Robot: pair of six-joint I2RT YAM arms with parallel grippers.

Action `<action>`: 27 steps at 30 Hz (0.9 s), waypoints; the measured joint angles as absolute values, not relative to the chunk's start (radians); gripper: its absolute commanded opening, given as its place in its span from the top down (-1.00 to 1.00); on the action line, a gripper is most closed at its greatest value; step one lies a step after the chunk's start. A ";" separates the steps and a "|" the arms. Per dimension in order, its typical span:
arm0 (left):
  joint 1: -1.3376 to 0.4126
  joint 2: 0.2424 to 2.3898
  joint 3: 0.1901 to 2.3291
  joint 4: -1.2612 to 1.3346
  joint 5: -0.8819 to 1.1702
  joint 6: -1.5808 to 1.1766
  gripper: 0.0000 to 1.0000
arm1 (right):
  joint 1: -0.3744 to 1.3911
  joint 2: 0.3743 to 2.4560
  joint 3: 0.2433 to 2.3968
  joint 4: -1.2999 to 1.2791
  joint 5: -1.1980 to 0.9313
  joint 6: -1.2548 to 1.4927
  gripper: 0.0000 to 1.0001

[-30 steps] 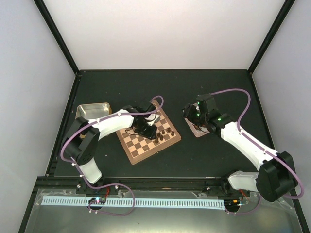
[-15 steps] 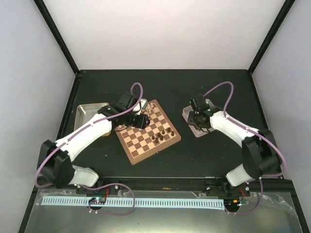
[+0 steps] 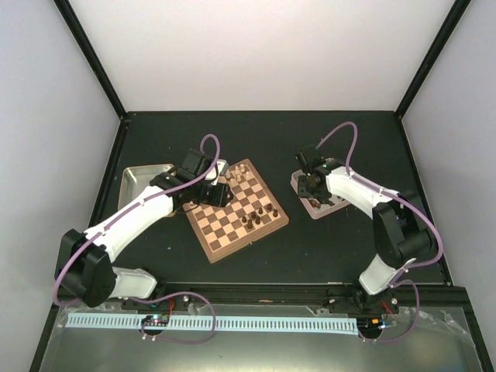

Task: Set up the chess pieces on the board
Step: Adjust the storage box at the center of the board.

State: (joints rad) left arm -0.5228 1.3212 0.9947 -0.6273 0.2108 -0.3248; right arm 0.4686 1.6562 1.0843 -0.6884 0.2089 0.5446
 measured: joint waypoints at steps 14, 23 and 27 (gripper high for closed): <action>-0.503 1.265 0.988 -0.625 0.220 -0.324 0.07 | 0.408 1.866 1.382 -0.629 0.219 0.714 -0.33; -0.498 1.264 0.981 -0.620 0.233 -0.323 0.08 | 0.345 2.010 1.515 -0.644 0.234 0.827 0.10; -0.497 1.265 0.981 -0.620 0.239 -0.321 0.08 | 0.331 2.033 1.515 -0.656 0.228 0.842 0.34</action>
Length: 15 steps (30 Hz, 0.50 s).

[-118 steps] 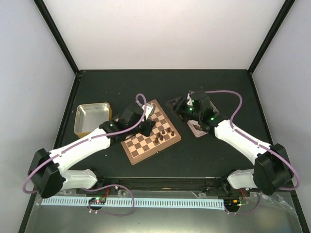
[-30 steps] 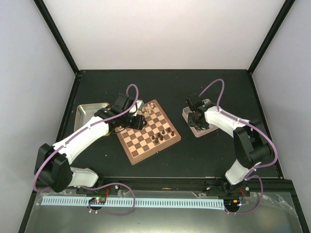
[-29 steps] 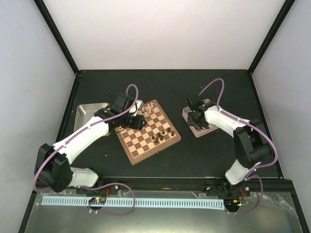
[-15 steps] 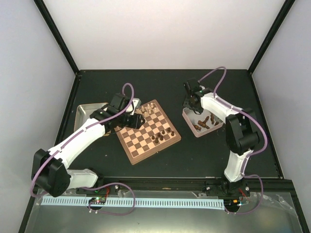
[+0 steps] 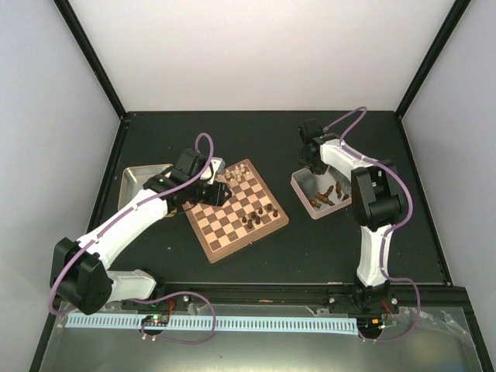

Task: Set up the chess pieces on the board
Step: Adjust the storage box at the center of the board.

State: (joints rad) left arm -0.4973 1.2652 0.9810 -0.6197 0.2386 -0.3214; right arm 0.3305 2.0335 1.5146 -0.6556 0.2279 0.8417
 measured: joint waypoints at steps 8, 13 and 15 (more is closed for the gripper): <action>-0.496 1.266 0.981 -0.619 0.247 -0.317 0.09 | 0.329 2.067 1.526 -0.652 0.187 0.803 0.71; -0.496 1.266 0.981 -0.619 0.250 -0.317 0.09 | 0.335 2.042 1.480 -0.606 0.152 0.738 0.71; -0.496 1.266 0.981 -0.619 0.253 -0.317 0.09 | 0.344 2.012 1.433 -0.584 0.137 0.712 0.72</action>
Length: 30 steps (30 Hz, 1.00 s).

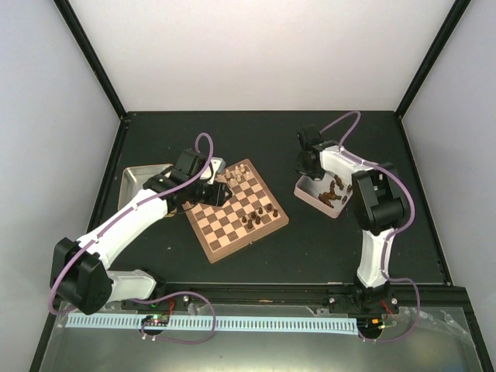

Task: Set up the chess pieces on the board
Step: Adjust the storage box at the center of the board.

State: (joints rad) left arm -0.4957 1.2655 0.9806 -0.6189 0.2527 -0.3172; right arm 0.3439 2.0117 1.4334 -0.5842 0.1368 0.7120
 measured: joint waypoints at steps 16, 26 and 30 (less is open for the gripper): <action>-0.492 1.272 0.975 -0.610 0.268 -0.317 0.10 | 0.590 1.817 1.101 -0.525 0.038 0.528 0.74; -0.492 1.272 0.973 -0.610 0.270 -0.318 0.10 | 0.616 1.695 1.007 -0.547 -0.002 0.545 0.40; -0.492 1.272 0.973 -0.609 0.270 -0.318 0.09 | 0.616 1.623 1.016 -0.570 0.035 0.583 0.31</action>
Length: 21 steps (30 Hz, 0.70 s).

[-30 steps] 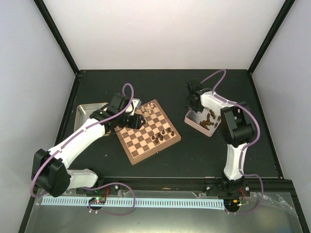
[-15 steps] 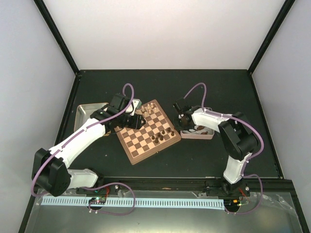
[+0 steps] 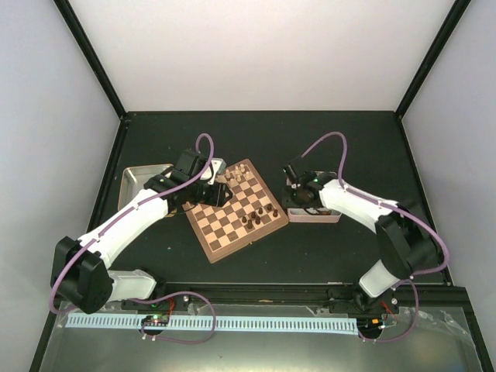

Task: Set up the chess pieces on the board
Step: Adjust the storage box at the center of the board, then pick up the chess piece from the storage box.

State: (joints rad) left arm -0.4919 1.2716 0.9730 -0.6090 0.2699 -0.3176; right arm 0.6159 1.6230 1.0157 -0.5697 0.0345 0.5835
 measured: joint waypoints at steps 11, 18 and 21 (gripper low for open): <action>-0.492 1.272 0.972 -0.579 0.269 -0.336 0.05 | 0.453 1.456 0.912 -0.584 0.262 0.830 0.25; -0.492 1.271 0.970 -0.563 0.269 -0.352 0.05 | 0.419 1.538 0.894 -0.583 0.266 0.883 0.34; -0.492 1.269 0.968 -0.558 0.269 -0.353 0.05 | 0.409 1.570 0.894 -0.568 0.263 0.894 0.36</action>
